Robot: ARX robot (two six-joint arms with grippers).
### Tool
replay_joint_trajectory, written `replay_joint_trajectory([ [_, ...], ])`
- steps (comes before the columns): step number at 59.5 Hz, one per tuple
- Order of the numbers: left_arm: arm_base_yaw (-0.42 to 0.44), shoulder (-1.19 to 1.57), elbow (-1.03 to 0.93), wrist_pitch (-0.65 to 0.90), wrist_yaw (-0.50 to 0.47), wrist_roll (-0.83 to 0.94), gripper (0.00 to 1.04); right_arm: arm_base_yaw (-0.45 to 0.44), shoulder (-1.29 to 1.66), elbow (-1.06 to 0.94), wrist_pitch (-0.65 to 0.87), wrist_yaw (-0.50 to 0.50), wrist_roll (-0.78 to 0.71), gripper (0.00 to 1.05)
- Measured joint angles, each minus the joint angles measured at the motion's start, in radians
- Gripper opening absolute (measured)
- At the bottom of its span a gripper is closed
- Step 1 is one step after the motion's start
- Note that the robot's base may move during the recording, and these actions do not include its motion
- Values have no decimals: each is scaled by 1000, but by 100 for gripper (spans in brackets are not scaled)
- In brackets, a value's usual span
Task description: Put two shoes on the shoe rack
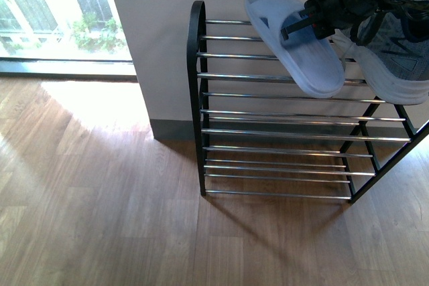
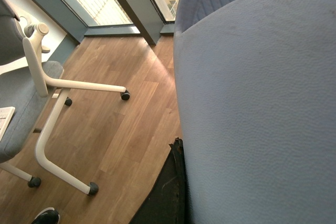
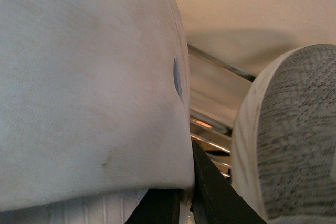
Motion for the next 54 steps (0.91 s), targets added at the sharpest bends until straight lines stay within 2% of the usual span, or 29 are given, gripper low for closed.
replay_joint_trajectory([
  [19,0,0,0,0,0,0,2,-64,108,213,-154,126,14,1],
  [34,0,0,0,0,0,0,2,-61,122,274,-322,128,113,1],
  [44,0,0,0,0,0,0,2,-51,123,269,-343,119,166,1],
  [54,0,0,0,0,0,0,2,-48,124,261,-310,166,180,1],
])
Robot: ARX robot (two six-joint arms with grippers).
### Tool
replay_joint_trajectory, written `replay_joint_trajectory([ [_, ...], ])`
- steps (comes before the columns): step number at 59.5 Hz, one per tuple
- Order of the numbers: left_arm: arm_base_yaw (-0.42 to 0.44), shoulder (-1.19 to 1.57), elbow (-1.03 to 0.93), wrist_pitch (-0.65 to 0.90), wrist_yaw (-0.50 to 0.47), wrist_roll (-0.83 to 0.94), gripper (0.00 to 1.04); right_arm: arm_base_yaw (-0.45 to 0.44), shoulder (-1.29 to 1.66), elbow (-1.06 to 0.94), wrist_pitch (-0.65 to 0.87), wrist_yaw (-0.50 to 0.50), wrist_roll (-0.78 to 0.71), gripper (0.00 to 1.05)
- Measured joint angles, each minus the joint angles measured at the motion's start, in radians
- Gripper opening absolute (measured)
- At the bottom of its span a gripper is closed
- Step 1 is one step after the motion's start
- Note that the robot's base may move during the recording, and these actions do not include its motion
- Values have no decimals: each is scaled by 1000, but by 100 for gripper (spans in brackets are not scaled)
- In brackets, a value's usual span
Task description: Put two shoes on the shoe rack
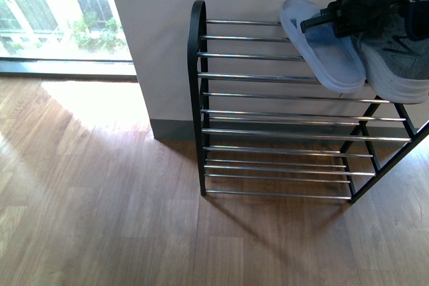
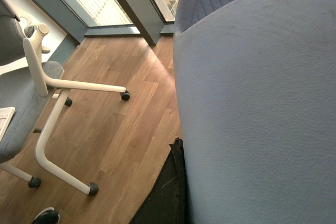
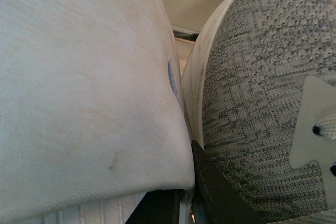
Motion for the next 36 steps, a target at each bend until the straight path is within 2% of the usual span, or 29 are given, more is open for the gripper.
replay_joint_trajectory([
  [2,0,0,0,0,0,0,2,0,0,0,1,8,8,2],
  [4,0,0,0,0,0,0,2,0,0,0,2,8,24,9],
  [9,0,0,0,0,0,0,2,-2,-2,0,-11,-5,57,20],
  [17,0,0,0,0,0,0,2,-2,-41,-24,-57,-89,146,39],
  [27,0,0,0,0,0,0,2,2,-239,-198,-27,-211,210,67],
  [36,0,0,0,0,0,0,2,-2,-450,-319,7,-207,198,90],
])
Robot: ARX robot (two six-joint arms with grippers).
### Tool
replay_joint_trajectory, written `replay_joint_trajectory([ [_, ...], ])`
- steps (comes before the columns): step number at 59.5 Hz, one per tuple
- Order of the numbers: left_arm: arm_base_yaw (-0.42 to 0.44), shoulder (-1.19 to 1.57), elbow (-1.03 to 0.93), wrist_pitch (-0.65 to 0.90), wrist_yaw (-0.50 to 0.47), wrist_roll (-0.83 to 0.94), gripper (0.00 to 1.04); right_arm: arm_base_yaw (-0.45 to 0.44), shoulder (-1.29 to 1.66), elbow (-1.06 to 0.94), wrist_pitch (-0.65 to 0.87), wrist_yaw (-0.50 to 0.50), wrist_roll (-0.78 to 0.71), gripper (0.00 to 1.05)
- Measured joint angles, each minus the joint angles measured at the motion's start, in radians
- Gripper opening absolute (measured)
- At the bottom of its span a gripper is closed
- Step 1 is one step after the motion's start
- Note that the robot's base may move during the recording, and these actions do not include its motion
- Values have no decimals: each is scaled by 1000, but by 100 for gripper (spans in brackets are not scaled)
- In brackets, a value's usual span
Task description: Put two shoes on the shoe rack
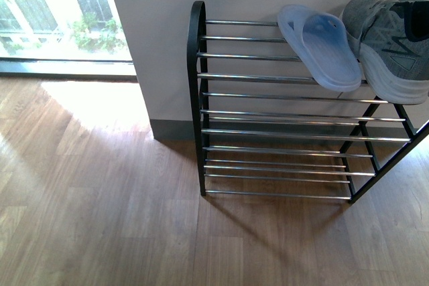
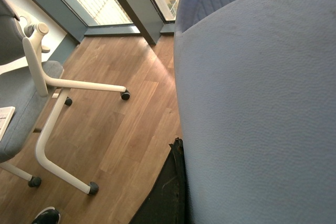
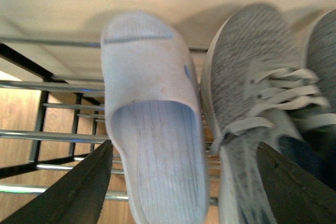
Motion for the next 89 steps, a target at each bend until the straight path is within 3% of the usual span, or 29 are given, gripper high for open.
replay_joint_trajectory([
  [2,0,0,0,0,0,0,2,-5,-34,-34,87,0,-13,89],
  [5,0,0,0,0,0,0,2,-18,-109,-201,484,-16,-45,76],
  [8,0,0,0,0,0,0,2,-26,-142,-313,675,-22,-53,69],
  [15,0,0,0,0,0,0,2,-45,-210,-578,1004,-39,-68,52],
  [21,0,0,0,0,0,0,2,-61,-289,-766,1138,-55,-75,34],
  [28,0,0,0,0,0,0,2,-80,-423,-943,1205,-76,-78,10],
  [32,0,0,0,0,0,0,2,-86,-461,-996,1218,-80,-80,1],
  [65,0,0,0,0,0,0,2,-167,-809,-1406,1263,-160,-82,1],
  [89,0,0,0,0,0,0,2,-167,-1136,-1518,1037,-160,-82,1],
])
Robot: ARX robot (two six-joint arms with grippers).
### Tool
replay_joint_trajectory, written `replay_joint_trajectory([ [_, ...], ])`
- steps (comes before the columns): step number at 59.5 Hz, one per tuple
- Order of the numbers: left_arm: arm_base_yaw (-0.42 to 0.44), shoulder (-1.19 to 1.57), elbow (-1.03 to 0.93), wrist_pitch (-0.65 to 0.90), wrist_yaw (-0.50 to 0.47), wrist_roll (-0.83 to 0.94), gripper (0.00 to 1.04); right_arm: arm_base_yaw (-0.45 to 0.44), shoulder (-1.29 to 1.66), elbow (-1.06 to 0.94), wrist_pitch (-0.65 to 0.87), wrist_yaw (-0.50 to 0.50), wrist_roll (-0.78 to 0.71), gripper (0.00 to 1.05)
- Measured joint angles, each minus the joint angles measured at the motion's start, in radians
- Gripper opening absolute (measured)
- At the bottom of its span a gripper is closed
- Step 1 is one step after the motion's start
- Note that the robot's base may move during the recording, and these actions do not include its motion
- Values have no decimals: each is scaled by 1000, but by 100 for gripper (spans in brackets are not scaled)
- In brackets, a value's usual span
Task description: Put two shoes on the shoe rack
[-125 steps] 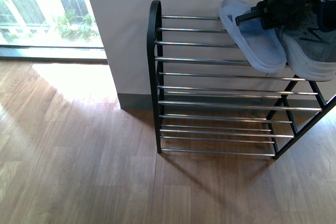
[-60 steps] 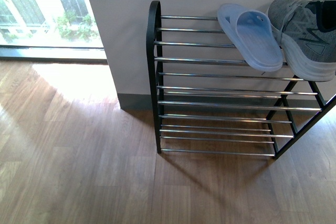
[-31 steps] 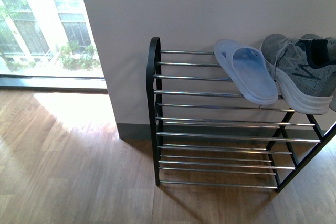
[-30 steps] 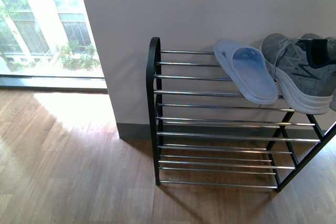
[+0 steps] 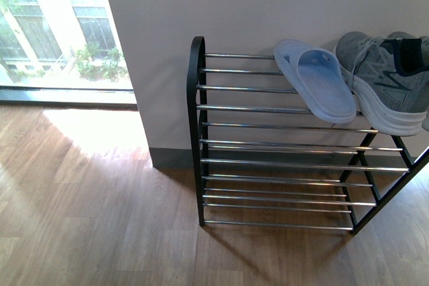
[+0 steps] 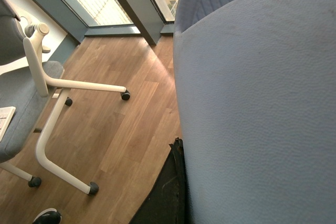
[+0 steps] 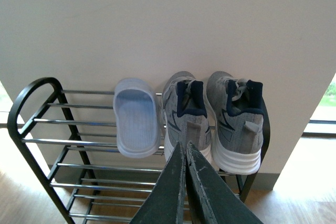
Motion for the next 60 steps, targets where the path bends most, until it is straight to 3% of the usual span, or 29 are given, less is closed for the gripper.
replay_joint_trajectory([
  [33,0,0,0,0,0,0,2,0,-404,-20,-355,0,0,1],
  [60,0,0,0,0,0,0,2,0,-601,-20,-544,0,0,1],
])
